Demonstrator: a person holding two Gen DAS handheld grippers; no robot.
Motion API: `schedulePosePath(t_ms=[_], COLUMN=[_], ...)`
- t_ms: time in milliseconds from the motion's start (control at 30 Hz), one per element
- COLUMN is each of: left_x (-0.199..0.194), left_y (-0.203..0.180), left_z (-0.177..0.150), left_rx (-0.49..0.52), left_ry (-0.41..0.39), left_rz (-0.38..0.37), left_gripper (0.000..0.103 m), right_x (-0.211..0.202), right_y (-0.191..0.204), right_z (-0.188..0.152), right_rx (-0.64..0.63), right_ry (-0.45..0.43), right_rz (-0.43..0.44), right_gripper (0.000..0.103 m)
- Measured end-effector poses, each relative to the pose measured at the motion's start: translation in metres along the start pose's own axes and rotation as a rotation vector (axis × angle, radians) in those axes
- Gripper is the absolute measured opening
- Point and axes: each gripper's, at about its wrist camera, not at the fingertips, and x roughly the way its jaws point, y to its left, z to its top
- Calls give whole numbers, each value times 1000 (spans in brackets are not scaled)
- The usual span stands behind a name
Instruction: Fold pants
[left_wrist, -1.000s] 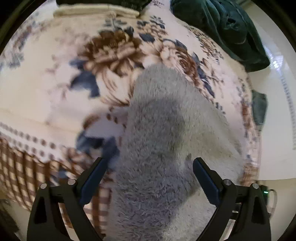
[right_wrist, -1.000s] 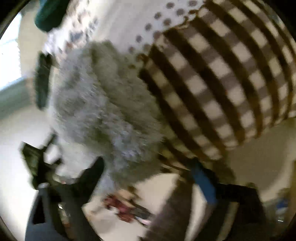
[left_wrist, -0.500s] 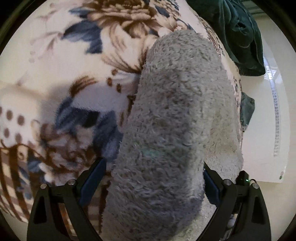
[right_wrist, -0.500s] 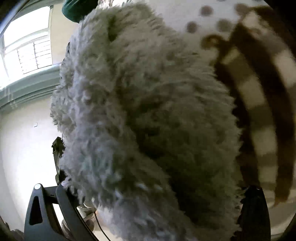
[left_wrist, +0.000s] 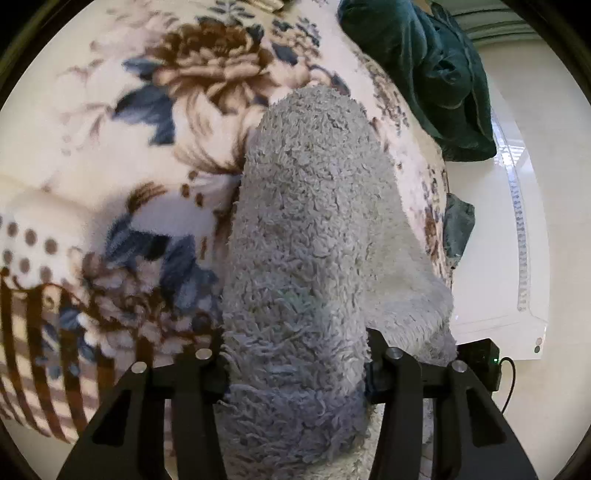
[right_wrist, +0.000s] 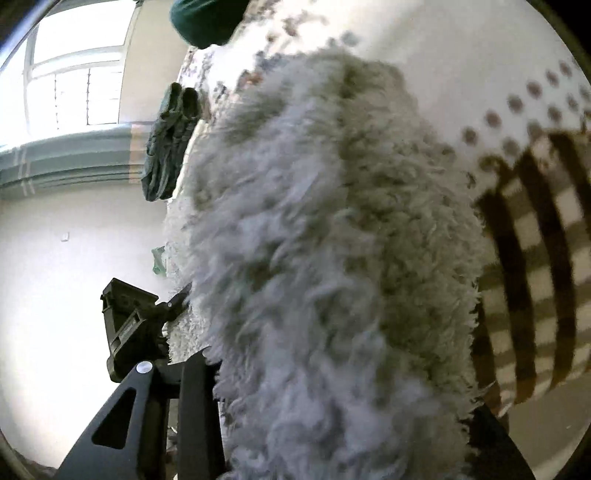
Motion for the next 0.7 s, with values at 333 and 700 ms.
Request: schedulePosePath(t_ms=[333,700], left_x=[-102,-228], left_y=[-37,-64], left_z=[34,248], left_rx=[-15,82], left_ry=[-107,-227], left_rz=[-31,-92], left_gripper=[45,45], right_x=[-56,10], right_y=[121,348], right_z=[16,142], right_rx=[-117,-206], right_ry=[-7,-148], right_rz=[11,72], right_gripper=[40,40])
